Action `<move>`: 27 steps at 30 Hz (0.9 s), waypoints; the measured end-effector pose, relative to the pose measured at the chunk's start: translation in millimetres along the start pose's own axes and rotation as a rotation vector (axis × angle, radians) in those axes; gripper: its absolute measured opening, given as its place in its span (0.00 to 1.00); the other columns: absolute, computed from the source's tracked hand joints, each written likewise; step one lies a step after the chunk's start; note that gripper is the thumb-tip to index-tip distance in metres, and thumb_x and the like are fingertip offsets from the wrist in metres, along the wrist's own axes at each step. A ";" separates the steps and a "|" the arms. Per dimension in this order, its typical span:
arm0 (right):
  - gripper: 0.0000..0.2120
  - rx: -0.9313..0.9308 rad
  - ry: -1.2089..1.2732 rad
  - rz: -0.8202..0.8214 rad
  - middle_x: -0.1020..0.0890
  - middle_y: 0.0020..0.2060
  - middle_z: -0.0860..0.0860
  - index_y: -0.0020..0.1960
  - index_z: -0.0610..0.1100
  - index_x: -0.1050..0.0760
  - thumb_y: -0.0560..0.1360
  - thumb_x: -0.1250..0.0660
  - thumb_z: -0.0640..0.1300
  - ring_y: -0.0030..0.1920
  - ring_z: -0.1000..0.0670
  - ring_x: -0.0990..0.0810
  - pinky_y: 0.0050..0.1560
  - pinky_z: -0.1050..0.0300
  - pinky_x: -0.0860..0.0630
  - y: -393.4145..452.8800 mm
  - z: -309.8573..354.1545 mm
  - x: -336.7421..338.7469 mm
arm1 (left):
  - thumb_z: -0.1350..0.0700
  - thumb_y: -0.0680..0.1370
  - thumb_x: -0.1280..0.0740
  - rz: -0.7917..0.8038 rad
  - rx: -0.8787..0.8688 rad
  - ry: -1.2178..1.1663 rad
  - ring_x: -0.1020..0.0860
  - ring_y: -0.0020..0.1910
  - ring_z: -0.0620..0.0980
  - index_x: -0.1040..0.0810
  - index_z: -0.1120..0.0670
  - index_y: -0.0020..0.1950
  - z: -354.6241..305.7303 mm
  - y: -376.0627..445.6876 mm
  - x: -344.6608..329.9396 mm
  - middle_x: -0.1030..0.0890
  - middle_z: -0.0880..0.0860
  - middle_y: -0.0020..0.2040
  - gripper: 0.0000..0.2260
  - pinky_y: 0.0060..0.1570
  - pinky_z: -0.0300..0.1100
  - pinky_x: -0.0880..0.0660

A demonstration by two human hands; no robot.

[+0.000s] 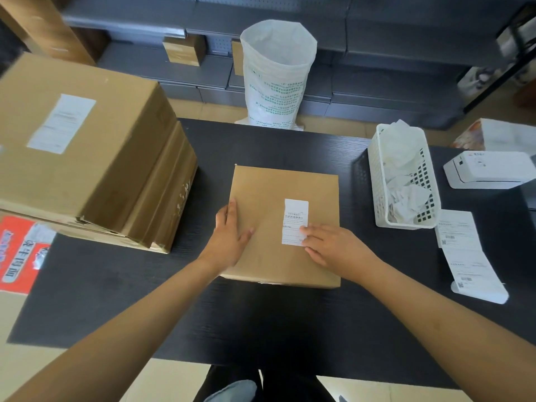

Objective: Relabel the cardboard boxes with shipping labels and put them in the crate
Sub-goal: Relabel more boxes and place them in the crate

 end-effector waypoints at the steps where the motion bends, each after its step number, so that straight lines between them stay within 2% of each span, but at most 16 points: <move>1: 0.10 0.006 -0.030 0.003 0.15 0.49 0.43 0.41 0.40 0.16 0.62 0.19 0.38 0.46 0.44 0.15 0.37 0.50 0.17 1.8 1.4 -2.2 | 0.45 0.81 0.42 0.000 -0.003 -0.003 0.38 0.71 0.51 0.63 0.52 0.78 0.1 0.0 0.1 0.52 0.52 0.76 0.36 0.69 0.41 0.41; 4: 0.12 0.059 -0.110 -0.008 0.15 0.45 0.44 0.38 0.39 0.18 0.57 0.19 0.37 0.43 0.46 0.15 0.37 0.56 0.18 5.7 5.6 -3.8 | 0.45 0.81 0.41 -0.014 -0.017 0.001 0.38 0.72 0.51 0.62 0.52 0.78 0.4 -0.6 0.3 0.52 0.52 0.76 0.36 0.69 0.41 0.41; 7: 0.12 0.182 -0.324 -0.004 0.18 0.45 0.44 0.43 0.37 0.18 0.60 0.23 0.33 0.48 0.46 0.18 0.47 0.57 0.21 4.1 7.7 -15.8 | 0.46 0.81 0.41 -0.026 -0.034 -0.007 0.41 0.73 0.51 0.62 0.52 0.78 1.2 -1.6 -0.3 0.52 0.52 0.77 0.36 0.69 0.40 0.42; 9: 0.11 0.203 -0.397 0.005 0.19 0.44 0.43 0.45 0.36 0.19 0.63 0.25 0.33 0.49 0.44 0.21 0.50 0.55 0.22 3.4 4.7 -22.8 | 0.45 0.81 0.42 -0.041 -0.051 0.020 0.46 0.76 0.52 0.62 0.51 0.78 1.1 -3.0 -1.4 0.56 0.52 0.78 0.35 0.72 0.44 0.45; 13: 0.08 0.256 -0.515 0.033 0.20 0.43 0.42 0.46 0.35 0.19 0.67 0.32 0.34 0.48 0.44 0.25 0.50 0.53 0.24 6.3 4.0 -20.5 | 0.43 0.81 0.44 -0.064 -0.066 0.124 0.59 0.77 0.51 0.63 0.50 0.78 1.6 -4.1 -3.1 0.65 0.48 0.77 0.34 0.75 0.52 0.53; 15: 0.06 0.172 -0.386 0.023 0.20 0.43 0.41 0.45 0.35 0.21 0.68 0.30 0.32 0.46 0.44 0.22 0.48 0.53 0.23 12.3 0.0 -12.2 | 0.42 0.81 0.45 -0.079 -0.081 0.158 0.62 0.77 0.51 0.63 0.50 0.78 3.0 -4.6 -2.9 0.66 0.46 0.77 0.34 0.74 0.52 0.56; 17: 0.09 0.104 -0.292 0.074 0.22 0.51 0.38 0.53 0.32 0.24 0.73 0.34 0.31 0.52 0.42 0.23 0.56 0.52 0.24 16.8 -4.9 -13.0 | 0.41 0.81 0.46 -0.098 -0.099 0.184 0.63 0.77 0.50 0.62 0.50 0.78 4.5 -5.4 -2.2 0.64 0.47 0.78 0.34 0.75 0.51 0.58; 19: 0.11 0.119 -0.222 0.154 0.25 0.57 0.39 0.59 0.34 0.27 0.78 0.40 0.34 0.59 0.42 0.27 0.63 0.50 0.29 14.4 -7.3 -15.2 | 0.42 0.81 0.45 -0.118 -0.114 0.198 0.63 0.77 0.50 0.60 0.51 0.78 5.2 -6.0 -1.5 0.62 0.47 0.78 0.33 0.75 0.51 0.58; 22: 0.07 0.097 0.035 0.062 0.21 0.53 0.44 0.51 0.39 0.23 0.75 0.32 0.40 0.52 0.45 0.22 0.52 0.55 0.24 7.5 -6.8 0.6 | 0.42 0.81 0.45 -0.130 -0.139 0.179 0.61 0.77 0.49 0.58 0.51 0.79 5.8 -5.2 -2.0 0.60 0.47 0.79 0.33 0.76 0.51 0.56; 24: 0.08 0.141 0.030 0.019 0.20 0.49 0.44 0.48 0.39 0.21 0.71 0.27 0.41 0.47 0.45 0.20 0.48 0.55 0.22 4.1 -4.1 1.2 | 0.42 0.81 0.45 -0.126 -0.151 0.151 0.59 0.77 0.49 0.58 0.51 0.79 7.5 -4.9 -4.1 0.60 0.47 0.79 0.33 0.76 0.51 0.54; 27: 0.04 0.186 -0.079 -0.004 0.20 0.48 0.43 0.46 0.38 0.22 0.72 0.29 0.37 0.45 0.44 0.21 0.47 0.51 0.21 8.8 -4.5 -10.0 | 0.42 0.80 0.45 -0.134 -0.150 0.132 0.56 0.78 0.49 0.58 0.51 0.79 10.1 -5.4 -6.0 0.59 0.46 0.79 0.33 0.75 0.52 0.50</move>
Point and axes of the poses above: each hand's wrist, its own y-axis towards the middle knuckle, its own x-axis out of the back of the hand, z = x × y, the point moved 5 cm from there along y, towards the middle knuckle
